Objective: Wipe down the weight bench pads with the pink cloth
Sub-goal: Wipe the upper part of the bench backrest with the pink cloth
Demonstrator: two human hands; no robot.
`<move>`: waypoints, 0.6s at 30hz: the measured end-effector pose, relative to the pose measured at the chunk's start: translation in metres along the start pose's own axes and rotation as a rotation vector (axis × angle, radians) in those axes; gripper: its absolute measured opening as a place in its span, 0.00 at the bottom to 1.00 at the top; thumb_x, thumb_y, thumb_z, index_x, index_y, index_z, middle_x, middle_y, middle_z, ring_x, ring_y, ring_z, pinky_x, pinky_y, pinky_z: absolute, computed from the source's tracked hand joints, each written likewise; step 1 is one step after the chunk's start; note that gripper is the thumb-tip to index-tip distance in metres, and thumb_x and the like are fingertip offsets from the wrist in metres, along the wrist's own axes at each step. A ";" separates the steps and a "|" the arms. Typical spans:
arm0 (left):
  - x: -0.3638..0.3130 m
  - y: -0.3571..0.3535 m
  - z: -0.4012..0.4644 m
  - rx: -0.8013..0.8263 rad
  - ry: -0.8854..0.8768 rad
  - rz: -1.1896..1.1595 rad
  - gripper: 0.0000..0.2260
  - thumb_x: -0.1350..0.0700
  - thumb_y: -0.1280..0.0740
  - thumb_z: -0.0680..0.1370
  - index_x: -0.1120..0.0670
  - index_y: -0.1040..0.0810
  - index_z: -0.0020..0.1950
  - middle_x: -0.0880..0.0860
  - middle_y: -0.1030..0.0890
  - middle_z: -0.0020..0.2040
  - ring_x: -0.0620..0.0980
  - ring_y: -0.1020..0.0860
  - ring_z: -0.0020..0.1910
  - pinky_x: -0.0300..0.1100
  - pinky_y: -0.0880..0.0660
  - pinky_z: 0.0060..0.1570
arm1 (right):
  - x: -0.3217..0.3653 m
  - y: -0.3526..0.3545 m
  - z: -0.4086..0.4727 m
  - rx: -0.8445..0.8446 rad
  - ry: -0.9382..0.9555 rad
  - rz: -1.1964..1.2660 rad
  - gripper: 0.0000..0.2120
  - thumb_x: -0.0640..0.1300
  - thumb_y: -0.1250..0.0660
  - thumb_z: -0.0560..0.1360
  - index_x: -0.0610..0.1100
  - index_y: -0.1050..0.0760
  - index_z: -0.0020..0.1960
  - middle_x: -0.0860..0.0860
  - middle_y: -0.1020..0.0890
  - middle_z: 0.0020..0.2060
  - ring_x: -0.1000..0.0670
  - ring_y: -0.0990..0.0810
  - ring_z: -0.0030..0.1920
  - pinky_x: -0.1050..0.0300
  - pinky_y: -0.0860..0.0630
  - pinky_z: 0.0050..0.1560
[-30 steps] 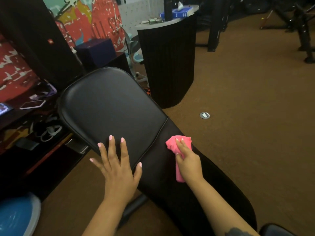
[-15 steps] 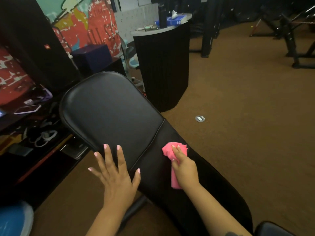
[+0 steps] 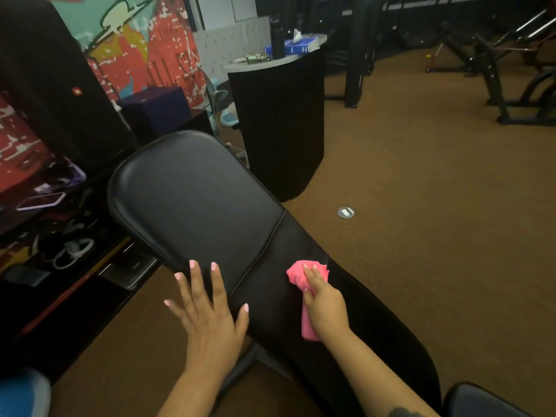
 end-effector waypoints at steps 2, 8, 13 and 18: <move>-0.001 0.000 0.000 0.000 0.002 -0.010 0.50 0.54 0.23 0.69 0.55 0.55 0.79 0.62 0.57 0.79 0.66 0.60 0.76 0.74 0.54 0.65 | 0.011 -0.003 -0.002 -0.017 -0.001 0.020 0.25 0.38 0.40 0.76 0.54 0.37 0.71 0.55 0.35 0.72 0.48 0.26 0.62 0.56 0.32 0.63; -0.001 -0.003 -0.005 0.003 -0.004 -0.010 0.45 0.55 0.26 0.71 0.56 0.52 0.79 0.62 0.57 0.79 0.63 0.61 0.77 0.74 0.53 0.64 | 0.032 -0.020 -0.034 0.034 0.177 0.042 0.25 0.38 0.38 0.76 0.57 0.35 0.70 0.61 0.37 0.71 0.56 0.29 0.66 0.62 0.34 0.65; -0.002 -0.004 -0.009 0.036 0.003 -0.035 0.45 0.57 0.27 0.72 0.55 0.53 0.79 0.61 0.58 0.79 0.61 0.62 0.77 0.72 0.55 0.65 | -0.001 -0.015 -0.043 0.021 0.078 0.018 0.26 0.39 0.37 0.76 0.58 0.36 0.69 0.61 0.36 0.71 0.55 0.30 0.66 0.60 0.35 0.66; 0.003 -0.004 -0.012 0.044 0.008 -0.027 0.44 0.57 0.28 0.73 0.56 0.54 0.79 0.60 0.58 0.79 0.61 0.62 0.77 0.72 0.55 0.65 | 0.015 -0.015 -0.032 -0.015 0.031 0.057 0.26 0.38 0.39 0.76 0.56 0.36 0.70 0.57 0.35 0.71 0.52 0.29 0.66 0.58 0.35 0.67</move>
Point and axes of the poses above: each hand's wrist, its own z-axis towards the middle knuckle, its own y-axis out of the back of the hand, x = y × z, the point moved 6 cm from there along z, towards the middle knuckle
